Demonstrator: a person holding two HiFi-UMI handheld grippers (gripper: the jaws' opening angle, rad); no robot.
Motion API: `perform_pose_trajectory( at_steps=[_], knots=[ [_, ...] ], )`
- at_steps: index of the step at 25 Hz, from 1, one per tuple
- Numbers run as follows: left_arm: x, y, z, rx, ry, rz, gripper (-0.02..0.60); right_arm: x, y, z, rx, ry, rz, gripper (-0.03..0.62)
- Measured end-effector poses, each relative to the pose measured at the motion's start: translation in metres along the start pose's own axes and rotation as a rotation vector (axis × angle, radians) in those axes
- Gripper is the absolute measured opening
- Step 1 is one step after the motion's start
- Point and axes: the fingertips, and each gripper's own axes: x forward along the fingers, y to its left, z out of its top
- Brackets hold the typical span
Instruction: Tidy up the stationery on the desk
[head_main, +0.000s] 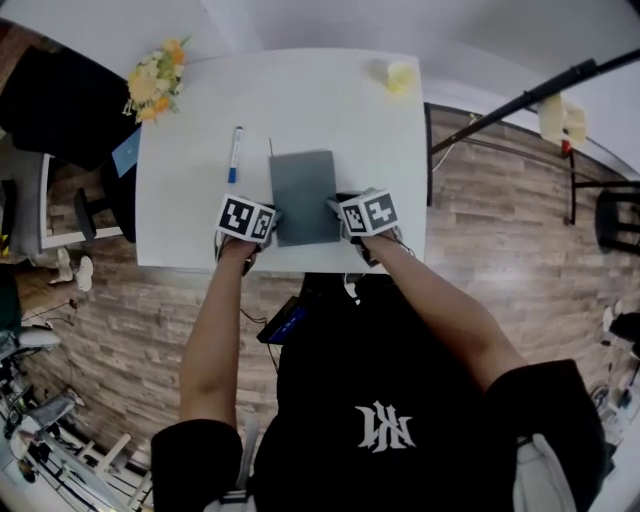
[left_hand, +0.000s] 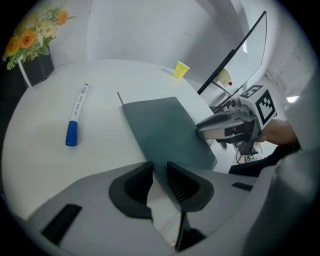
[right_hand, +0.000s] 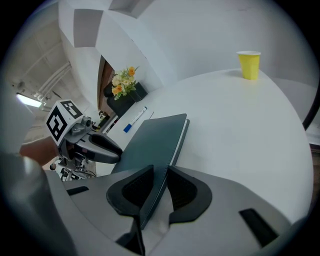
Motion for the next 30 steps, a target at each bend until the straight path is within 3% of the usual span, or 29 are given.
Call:
perform_pose_trajectory(
  at_steps=[15, 22, 26, 30],
  knots=[
    [-0.002, 0.002, 0.002, -0.036, -0.074, 0.057, 0.094, -0.001, -0.002, 0.001, -0.022, 0.007, 0.006, 0.107],
    [-0.036, -0.022, 0.031, -0.018, -0.228, 0.066, 0.084, -0.036, 0.016, 0.043, -0.161, -0.107, 0.072, 0.106],
    [-0.075, -0.047, 0.054, 0.005, -0.377, 0.058, 0.047, -0.071, 0.049, 0.067, -0.298, -0.189, 0.180, 0.075],
    [-0.117, -0.074, 0.063, 0.029, -0.521, 0.055, 0.011, -0.116, 0.097, 0.091, -0.441, -0.339, 0.316, 0.057]
  ],
)
